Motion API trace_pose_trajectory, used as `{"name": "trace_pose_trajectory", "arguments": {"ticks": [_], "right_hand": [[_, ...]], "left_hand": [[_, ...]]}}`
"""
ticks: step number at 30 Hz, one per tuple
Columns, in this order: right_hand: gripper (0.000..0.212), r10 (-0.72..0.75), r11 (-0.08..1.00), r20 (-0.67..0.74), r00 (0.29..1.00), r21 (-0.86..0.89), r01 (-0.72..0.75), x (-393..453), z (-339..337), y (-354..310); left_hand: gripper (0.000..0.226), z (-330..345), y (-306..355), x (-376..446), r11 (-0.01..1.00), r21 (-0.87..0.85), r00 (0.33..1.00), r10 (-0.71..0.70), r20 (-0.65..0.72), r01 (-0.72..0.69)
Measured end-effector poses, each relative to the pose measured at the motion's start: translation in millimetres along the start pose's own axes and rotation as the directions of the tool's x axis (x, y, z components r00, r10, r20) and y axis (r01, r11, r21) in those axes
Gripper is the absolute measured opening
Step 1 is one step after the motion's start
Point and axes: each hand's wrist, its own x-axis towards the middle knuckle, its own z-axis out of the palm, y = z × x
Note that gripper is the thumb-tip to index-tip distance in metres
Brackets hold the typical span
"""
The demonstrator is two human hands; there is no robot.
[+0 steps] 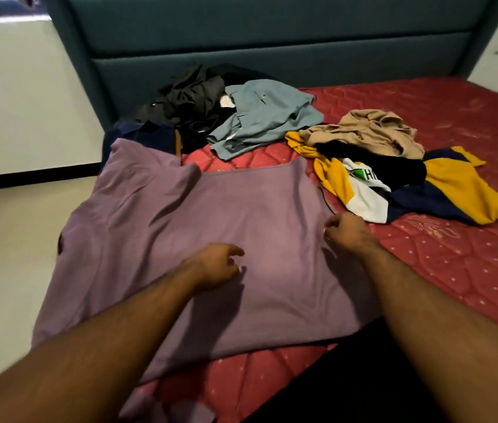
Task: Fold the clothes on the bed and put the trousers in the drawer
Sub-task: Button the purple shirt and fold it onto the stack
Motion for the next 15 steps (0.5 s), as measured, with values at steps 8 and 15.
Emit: {"name": "trace_pose_trajectory", "arguments": {"ticks": [8, 15], "right_hand": [[0.049, 0.253, 0.965, -0.113, 0.961, 0.105, -0.242, 82.8, 33.1, 38.1], [0.028, -0.205, 0.971, -0.127, 0.97, -0.148, 0.186, 63.1, 35.9, -33.8]], "left_hand": [[0.02, 14.4, 48.7, 127.9, 0.622, -0.77, 0.957, -0.115, -0.265, -0.138], [0.051, 22.6, 55.4, 196.8, -0.081, -0.994, 0.98, -0.18, 0.087, 0.073]]}}
